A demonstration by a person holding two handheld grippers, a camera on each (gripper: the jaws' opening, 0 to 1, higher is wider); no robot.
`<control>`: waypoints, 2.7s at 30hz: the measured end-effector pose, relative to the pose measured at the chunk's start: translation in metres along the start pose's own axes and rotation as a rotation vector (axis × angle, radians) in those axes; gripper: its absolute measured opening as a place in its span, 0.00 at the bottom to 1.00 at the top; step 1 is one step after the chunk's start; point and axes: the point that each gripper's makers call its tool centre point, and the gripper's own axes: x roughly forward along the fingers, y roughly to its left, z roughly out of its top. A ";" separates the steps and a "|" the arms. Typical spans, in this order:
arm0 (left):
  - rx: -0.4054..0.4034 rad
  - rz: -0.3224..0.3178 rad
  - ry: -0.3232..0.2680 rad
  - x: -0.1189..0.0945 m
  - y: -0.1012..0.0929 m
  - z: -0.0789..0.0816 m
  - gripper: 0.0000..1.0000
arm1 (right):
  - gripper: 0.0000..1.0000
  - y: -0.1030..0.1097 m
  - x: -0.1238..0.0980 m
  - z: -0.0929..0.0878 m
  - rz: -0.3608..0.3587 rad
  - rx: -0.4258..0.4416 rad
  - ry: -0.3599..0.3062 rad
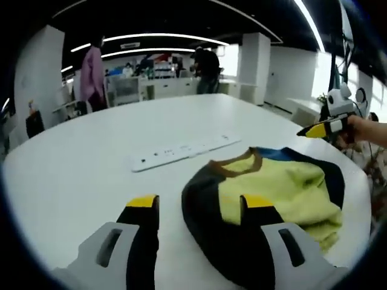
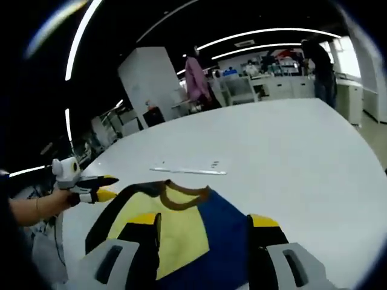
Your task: Fold the garment on the visible template until the final outline fits inside the template.
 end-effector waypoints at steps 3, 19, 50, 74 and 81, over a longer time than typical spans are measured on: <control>-0.004 -0.023 -0.004 -0.014 -0.007 -0.002 0.57 | 0.60 0.009 -0.009 -0.003 0.022 -0.029 0.016; 0.046 -0.098 -0.041 -0.069 -0.054 -0.011 0.66 | 0.69 0.046 -0.056 -0.035 0.060 -0.134 0.065; 0.112 -0.129 -0.004 -0.109 -0.118 -0.071 0.53 | 0.60 0.102 -0.079 -0.100 -0.010 -0.290 0.096; 0.164 -0.088 0.117 -0.090 -0.143 -0.125 0.27 | 0.27 0.090 -0.056 -0.134 -0.165 -0.291 0.069; 0.200 -0.065 0.124 -0.085 -0.142 -0.130 0.12 | 0.12 0.082 -0.054 -0.134 -0.206 -0.299 0.065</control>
